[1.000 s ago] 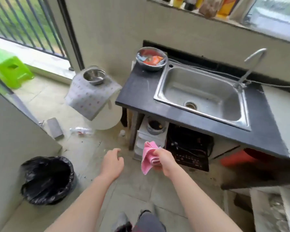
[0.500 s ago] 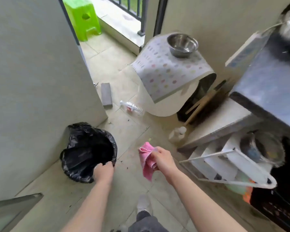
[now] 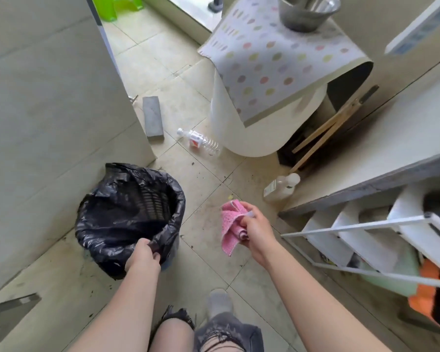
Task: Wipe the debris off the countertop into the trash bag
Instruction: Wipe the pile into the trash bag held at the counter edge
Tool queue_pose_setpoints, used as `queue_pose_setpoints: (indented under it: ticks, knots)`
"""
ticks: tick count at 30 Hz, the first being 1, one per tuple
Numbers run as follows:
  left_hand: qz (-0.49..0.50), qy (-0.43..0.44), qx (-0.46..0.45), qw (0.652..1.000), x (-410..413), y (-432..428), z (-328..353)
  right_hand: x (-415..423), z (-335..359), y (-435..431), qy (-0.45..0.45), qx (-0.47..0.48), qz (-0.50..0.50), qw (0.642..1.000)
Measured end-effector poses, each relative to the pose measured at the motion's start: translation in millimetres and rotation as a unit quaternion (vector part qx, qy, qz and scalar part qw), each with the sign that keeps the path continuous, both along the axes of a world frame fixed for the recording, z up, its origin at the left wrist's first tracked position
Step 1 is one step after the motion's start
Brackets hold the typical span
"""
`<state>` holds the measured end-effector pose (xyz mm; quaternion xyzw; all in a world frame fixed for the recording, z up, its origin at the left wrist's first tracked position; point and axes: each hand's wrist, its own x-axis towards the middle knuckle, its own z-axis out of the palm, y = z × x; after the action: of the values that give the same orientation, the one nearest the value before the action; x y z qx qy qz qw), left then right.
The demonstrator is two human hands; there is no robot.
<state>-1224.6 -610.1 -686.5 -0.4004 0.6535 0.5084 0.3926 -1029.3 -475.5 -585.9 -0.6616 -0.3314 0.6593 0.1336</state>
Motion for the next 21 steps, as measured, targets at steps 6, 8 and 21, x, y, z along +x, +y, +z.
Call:
queue_pose_setpoints:
  ticks: [6, 8, 21]
  knots:
    - [-0.142, 0.018, -0.018, 0.99, 68.9, -17.8, 156.8, 64.1, 140.2, -45.1, 0.072, -0.013, -0.144, 0.987]
    - [-0.227, 0.017, -0.003, 0.974, 101.3, -38.4, 207.4, 90.6, 178.1, -67.0, 0.085, -0.001, -0.163, 0.983]
    - [-0.623, 0.032, 0.101, 0.775, 275.6, -112.4, 436.7, 319.5, 414.2, -268.4, 0.094, 0.139, -0.505, 0.847]
